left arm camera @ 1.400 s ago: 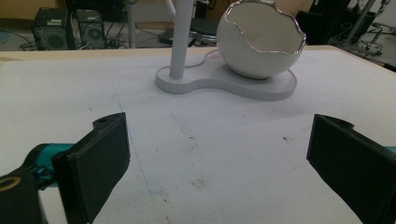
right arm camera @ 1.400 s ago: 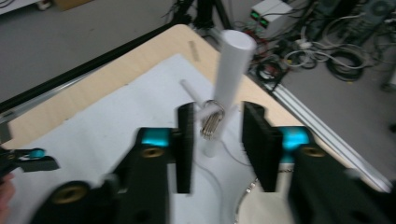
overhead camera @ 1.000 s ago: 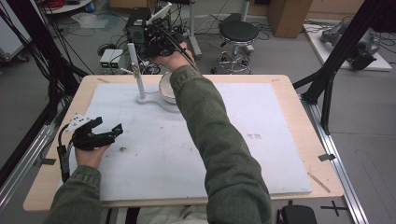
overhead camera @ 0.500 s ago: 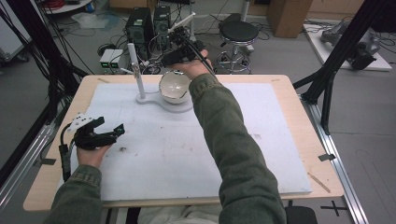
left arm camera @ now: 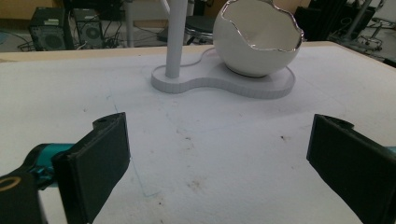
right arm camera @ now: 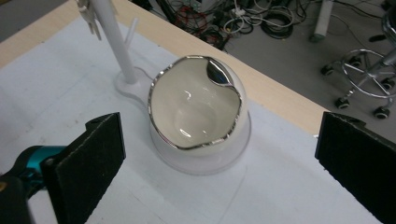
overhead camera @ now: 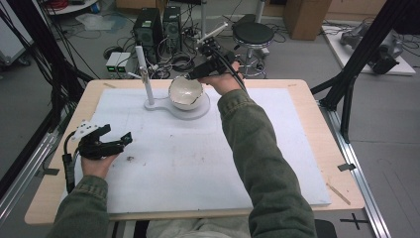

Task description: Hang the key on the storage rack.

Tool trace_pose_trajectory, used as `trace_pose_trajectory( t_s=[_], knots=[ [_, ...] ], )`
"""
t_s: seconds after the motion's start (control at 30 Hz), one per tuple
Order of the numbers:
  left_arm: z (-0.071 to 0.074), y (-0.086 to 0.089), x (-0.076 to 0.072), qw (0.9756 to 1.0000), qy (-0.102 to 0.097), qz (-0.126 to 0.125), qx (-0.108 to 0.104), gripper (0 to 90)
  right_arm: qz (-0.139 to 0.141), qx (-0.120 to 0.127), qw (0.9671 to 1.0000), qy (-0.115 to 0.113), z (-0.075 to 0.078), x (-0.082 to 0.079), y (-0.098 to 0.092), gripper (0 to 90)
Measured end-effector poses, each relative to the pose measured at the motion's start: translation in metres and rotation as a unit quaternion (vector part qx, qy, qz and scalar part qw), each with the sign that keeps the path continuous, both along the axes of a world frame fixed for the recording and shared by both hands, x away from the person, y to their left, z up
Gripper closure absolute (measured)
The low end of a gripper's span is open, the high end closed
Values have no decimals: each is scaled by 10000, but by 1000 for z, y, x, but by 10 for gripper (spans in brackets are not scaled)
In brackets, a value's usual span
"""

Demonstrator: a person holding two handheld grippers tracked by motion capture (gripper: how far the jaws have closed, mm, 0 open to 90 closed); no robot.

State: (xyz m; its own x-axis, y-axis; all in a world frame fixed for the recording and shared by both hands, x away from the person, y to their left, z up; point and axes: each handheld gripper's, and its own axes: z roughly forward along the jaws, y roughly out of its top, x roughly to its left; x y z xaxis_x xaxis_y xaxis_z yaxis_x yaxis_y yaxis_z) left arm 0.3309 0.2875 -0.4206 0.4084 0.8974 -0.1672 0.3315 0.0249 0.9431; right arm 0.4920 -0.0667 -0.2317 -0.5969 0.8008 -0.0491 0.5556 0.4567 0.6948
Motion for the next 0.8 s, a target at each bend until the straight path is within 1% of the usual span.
trace_pose_trajectory(
  t_s=[0.03,0.07,0.13,0.17,0.27,0.37,0.47,0.5,0.57,0.6,0.63,0.7,0.8],
  knots=[
    [0,0,0,10000,9,-15,27,64,-73,-8,10000,7,-1,-3,-6,6],
    [0,0,0,10000,13,-21,36,64,-73,-8,10000,7,-1,-3,-6,6],
    [0,0,0,10000,18,-24,36,64,-69,-29,10000,26,-3,-5,-12,6],
    [0,1,0,10000,21,-20,47,64,-80,-3,10000,44,-3,-7,-16,6],
    [0,2,0,10000,27,0,44,64,-55,209,9998,20,-6,-14,-27,6],
    [0,1,0,10000,35,3,50,64,-57,188,9998,-60,-9,-20,-35,5],
    [0,1,0,10000,38,-5,85,64,-44,311,9995,-90,-12,-27,-45,6],
    [0,0,-1,10000,42,-11,84,64,-41,317,9995,-87,-13,-32,-51,6],
    [0,0,-1,9999,36,-20,93,64,-49,304,9995,-88,-14,-35,-54,5],
    [0,0,-1,10000,35,-22,88,64,-51,164,9998,-140,-15,-42,-59,5],
    [0,0,-1,10000,34,-22,87,64,-51,164,9998,-140,-15,-42,-59,5],
    [0,0,-1,10000,37,-9,82,64,-56,181,9997,-179,-16,-49,-65,6],
    [0,0,-1,10000,39,-8,92,65,-46,191,9996,-179,-21,-58,-75,6]
  ],
)
